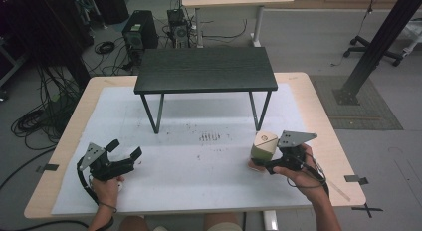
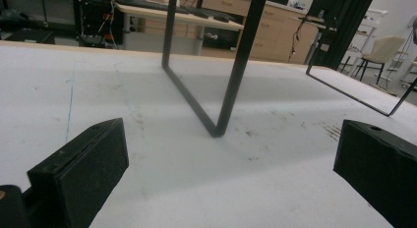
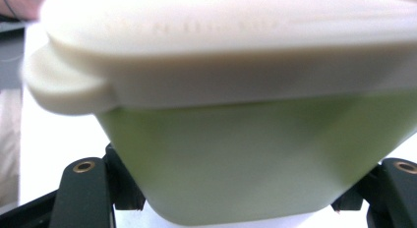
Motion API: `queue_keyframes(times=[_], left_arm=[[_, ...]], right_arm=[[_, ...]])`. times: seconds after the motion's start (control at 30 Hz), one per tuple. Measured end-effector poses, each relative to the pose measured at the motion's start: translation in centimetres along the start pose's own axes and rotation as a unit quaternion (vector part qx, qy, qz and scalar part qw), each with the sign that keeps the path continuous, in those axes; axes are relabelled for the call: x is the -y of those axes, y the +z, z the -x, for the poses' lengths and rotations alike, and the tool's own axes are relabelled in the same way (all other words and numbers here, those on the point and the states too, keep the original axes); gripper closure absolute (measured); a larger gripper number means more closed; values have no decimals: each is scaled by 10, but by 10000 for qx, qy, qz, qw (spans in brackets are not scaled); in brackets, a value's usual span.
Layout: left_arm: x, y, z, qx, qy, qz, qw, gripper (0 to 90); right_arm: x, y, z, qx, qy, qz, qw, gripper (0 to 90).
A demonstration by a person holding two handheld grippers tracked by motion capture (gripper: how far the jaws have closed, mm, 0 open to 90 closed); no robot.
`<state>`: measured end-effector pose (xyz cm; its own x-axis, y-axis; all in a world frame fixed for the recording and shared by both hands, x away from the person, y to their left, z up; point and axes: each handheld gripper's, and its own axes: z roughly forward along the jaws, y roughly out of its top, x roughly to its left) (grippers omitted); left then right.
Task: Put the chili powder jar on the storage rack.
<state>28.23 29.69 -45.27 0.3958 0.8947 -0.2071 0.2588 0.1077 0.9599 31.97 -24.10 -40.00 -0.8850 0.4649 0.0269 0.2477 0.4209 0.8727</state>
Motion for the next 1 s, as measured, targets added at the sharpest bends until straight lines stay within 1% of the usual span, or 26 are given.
queue_keyframes(times=[0.03, 0.07, 0.1, 0.27, 0.37, 0.4, 0.43, 0.5, 0.6, 0.77, 0.9, 0.93, 0.97, 1.0], left_arm=[[0, 0, 0, -2, 5, -2, 10000, 2], [0, 0, 0, -2, 5, -2, 10000, 2], [0, 0, 0, 2, 18, -11, 10000, 2], [0, 0, 0, -5, 15, -19, 10000, 2], [0, 0, 0, -1, 9, -7, 10000, 2], [0, 0, 0, -5, 11, -14, 10000, 2], [0, 0, 0, -4, 10, -12, 10000, 2], [0, 0, 0, -5, 9, -13, 10000, 2], [0, 0, 0, -11, 12, -20, 10000, 2], [0, 0, 0, -13, 17, -16, 10000, 2], [0, 1, 0, -15, 19, -15, 10000, 2], [0, 1, 0, -15, 19, -15, 10000, 2], [0, 1, 1, -17, 35, -22, 10000, 2], [0, 1, 1, -13, 29, -15, 10000, 2]], right_arm=[[-5, -3, 1, -32, -9, 28, 10000, 282], [-5, -3, 1, -32, -9, 28, 10000, 282], [-15, -9, 2, -91, -43, 70, 9999, 283], [-40, -22, 5, -181, -145, 128, 9996, 283], [-53, -29, 7, -212, -184, 160, 9995, 284], [-53, -29, 7, -212, -184, 160, 9995, 284], [-62, -33, 8, -225, -202, 174, 9994, 284], [-71, -38, 9, -294, -198, 230, 9991, 285], [-87, -46, 10, -329, -251, 263, 9988, 285], [-115, -58, 13, -375, -377, 247, 9983, 286], [-140, -65, 17, -368, -485, 203, 9979, 286], [-140, -65, 17, -368, -485, 203, 9979, 286], [-153, -68, 20, -345, -559, 202, 9976, 287], [-160, -69, 22, -345, -578, 222, 9975, 287]])
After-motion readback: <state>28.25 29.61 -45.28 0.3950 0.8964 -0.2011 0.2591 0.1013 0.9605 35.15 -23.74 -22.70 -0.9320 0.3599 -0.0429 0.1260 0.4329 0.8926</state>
